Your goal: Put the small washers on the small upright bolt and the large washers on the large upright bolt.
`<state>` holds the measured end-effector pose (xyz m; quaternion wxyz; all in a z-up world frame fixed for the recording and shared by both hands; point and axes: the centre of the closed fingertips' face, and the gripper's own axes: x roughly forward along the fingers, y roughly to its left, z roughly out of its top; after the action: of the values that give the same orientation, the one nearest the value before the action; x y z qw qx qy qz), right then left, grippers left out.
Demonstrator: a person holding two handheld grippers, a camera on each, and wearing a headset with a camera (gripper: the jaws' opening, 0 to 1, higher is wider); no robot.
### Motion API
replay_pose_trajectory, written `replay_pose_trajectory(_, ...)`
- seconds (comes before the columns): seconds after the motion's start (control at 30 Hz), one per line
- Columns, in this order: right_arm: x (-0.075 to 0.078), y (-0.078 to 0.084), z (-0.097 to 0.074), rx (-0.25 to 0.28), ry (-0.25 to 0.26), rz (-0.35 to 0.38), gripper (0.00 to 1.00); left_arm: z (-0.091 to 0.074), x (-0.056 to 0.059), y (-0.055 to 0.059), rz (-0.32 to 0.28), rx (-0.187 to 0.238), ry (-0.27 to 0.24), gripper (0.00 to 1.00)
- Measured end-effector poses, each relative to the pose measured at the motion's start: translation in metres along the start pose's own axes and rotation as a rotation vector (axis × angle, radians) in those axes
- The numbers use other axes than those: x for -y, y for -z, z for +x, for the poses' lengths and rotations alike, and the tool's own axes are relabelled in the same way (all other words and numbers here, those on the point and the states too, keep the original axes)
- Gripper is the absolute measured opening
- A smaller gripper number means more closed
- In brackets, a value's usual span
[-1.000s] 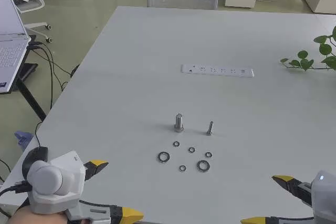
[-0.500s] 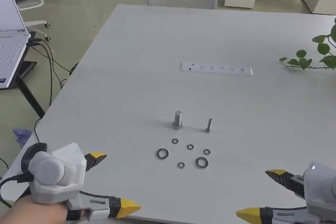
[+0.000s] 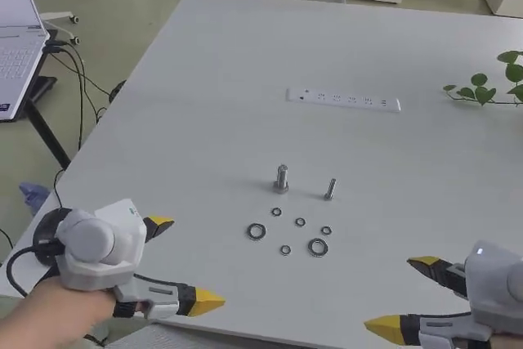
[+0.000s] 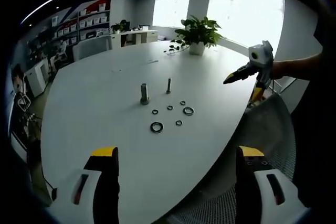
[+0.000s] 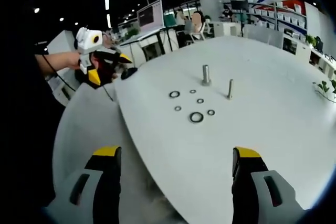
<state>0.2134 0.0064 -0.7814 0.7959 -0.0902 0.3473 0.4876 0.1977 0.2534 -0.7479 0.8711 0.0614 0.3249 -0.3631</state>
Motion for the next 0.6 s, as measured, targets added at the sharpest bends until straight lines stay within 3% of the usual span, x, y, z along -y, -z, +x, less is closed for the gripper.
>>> replay_pose_trajectory(0.03, 0.000, -0.002, 0.001, -0.005, 0.001, -0.008, 0.89, 0.002, 0.002, -0.003, 0.004, 0.021, 0.013, 0.93)
replay_pose_trajectory(0.23, 0.002, -0.007, 0.005, -0.036, 0.008, -0.044, 0.86, 0.006, 0.004, -0.004, 0.002, 0.005, 0.029, 0.94)
replay_pose_trajectory(0.3, 0.006, -0.005, 0.007, -0.071, 0.007, -0.053, 0.83, 0.006, 0.006, -0.010, -0.028, 0.024, 0.045, 0.94)
replay_pose_trajectory(0.4, 0.012, -0.004, 0.010, -0.105, 0.012, -0.073, 0.79, 0.007, 0.005, -0.011, -0.013, 0.017, 0.043, 0.94)
replay_pose_trajectory(0.5, 0.016, -0.008, 0.013, -0.109, 0.011, -0.080, 0.79, 0.005, 0.007, -0.019, -0.063, 0.054, 0.062, 0.94)
replay_pose_trajectory(0.6, 0.021, -0.012, 0.017, -0.111, 0.012, -0.080, 0.77, 0.004, 0.005, -0.017, -0.054, 0.046, 0.059, 0.94)
